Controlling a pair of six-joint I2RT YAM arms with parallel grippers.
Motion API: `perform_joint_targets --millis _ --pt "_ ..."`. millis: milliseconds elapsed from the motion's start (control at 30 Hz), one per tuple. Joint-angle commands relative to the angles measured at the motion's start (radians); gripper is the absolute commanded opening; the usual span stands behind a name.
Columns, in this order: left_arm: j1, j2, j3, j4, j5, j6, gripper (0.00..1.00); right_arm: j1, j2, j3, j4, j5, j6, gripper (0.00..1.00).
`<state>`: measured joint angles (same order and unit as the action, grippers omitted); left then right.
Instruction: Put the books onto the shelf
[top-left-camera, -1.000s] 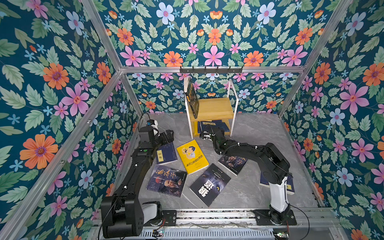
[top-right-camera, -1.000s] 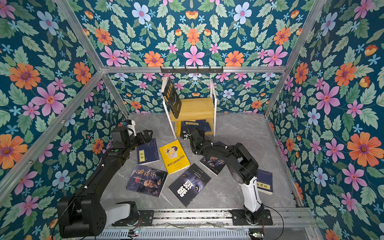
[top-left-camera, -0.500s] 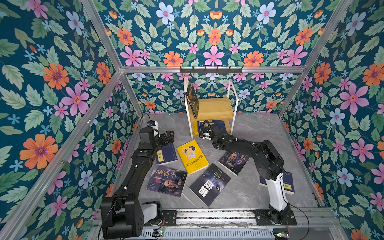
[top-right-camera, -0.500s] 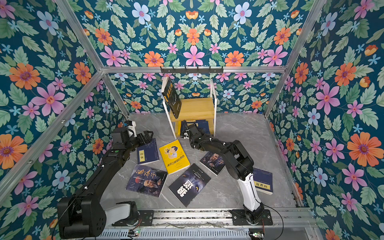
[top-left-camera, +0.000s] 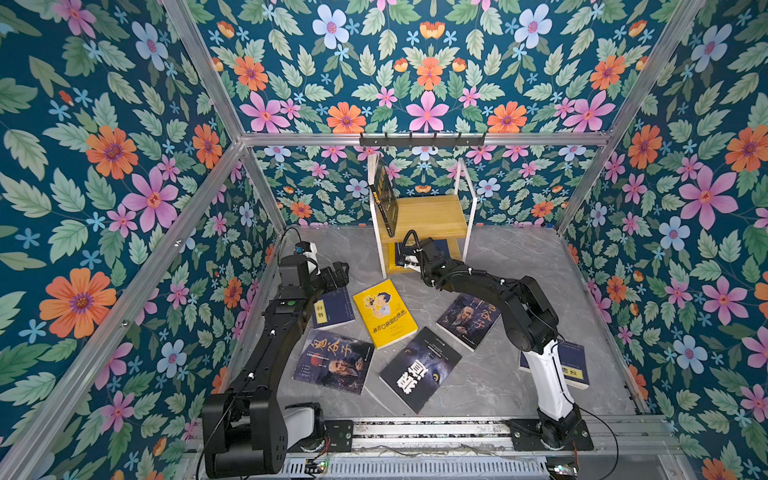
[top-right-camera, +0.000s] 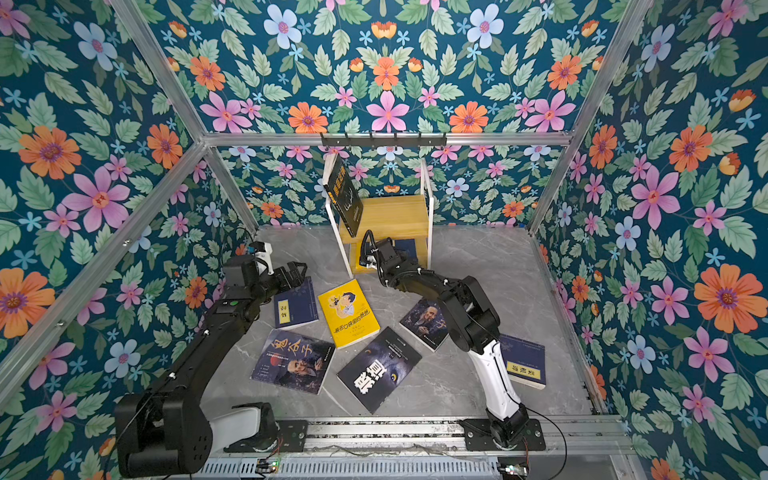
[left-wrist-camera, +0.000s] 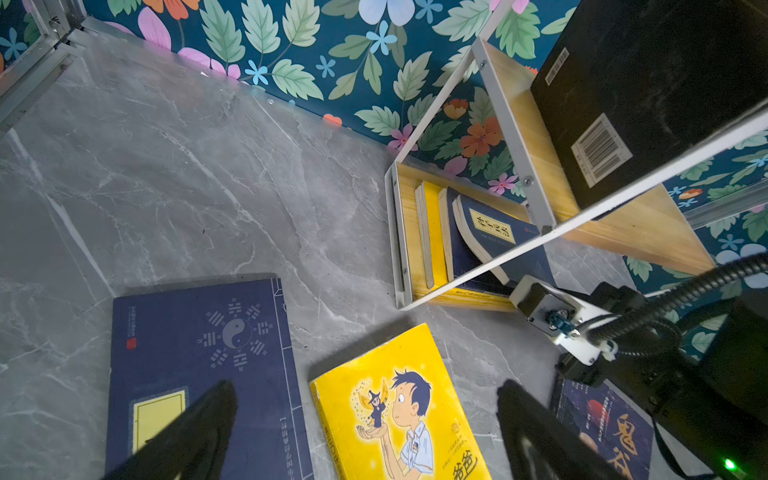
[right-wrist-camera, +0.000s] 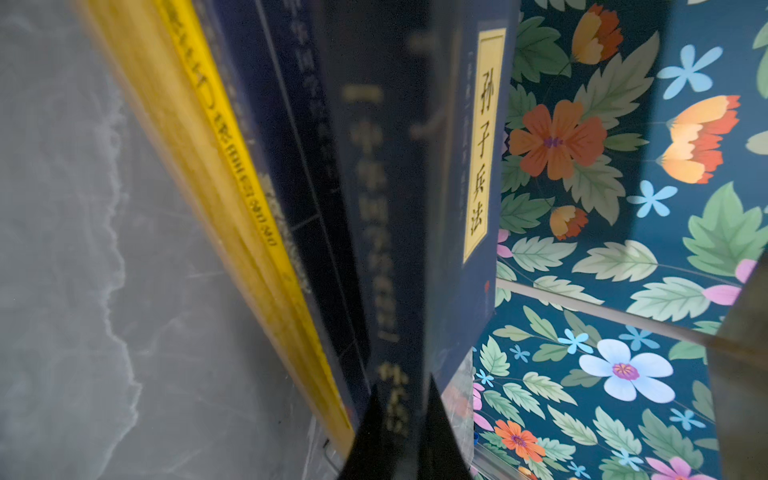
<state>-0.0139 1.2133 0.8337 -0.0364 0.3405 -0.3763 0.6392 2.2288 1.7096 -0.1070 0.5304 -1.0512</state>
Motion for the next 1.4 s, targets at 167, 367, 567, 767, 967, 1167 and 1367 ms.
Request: perform_joint_targets --millis 167,367,567,767,967,1167,1367 --pt "0.002 0.007 -0.004 0.038 0.02 -0.016 1.0 0.0 0.034 0.034 -0.005 -0.044 0.023 0.0" --pt "0.002 0.012 -0.005 0.039 0.02 -0.019 1.0 -0.002 0.052 0.044 -0.003 -0.045 0.033 0.0" --pt "0.002 0.015 -0.008 0.05 0.03 -0.02 1.0 -0.003 0.066 0.058 -0.016 -0.054 0.048 0.0" --pt "0.002 0.017 -0.01 0.05 0.029 -0.02 1.0 0.0 0.055 0.056 -0.036 -0.064 0.066 0.08" --pt "0.002 0.02 -0.01 0.052 0.032 -0.02 1.0 0.006 0.012 0.024 -0.028 -0.069 0.072 0.33" --pt "0.002 0.015 -0.01 0.057 0.044 -0.021 1.0 0.022 -0.068 -0.017 -0.069 -0.122 0.132 0.48" --pt "0.002 0.015 -0.011 0.056 0.038 -0.023 1.0 0.018 -0.16 -0.061 -0.214 -0.275 0.222 0.51"
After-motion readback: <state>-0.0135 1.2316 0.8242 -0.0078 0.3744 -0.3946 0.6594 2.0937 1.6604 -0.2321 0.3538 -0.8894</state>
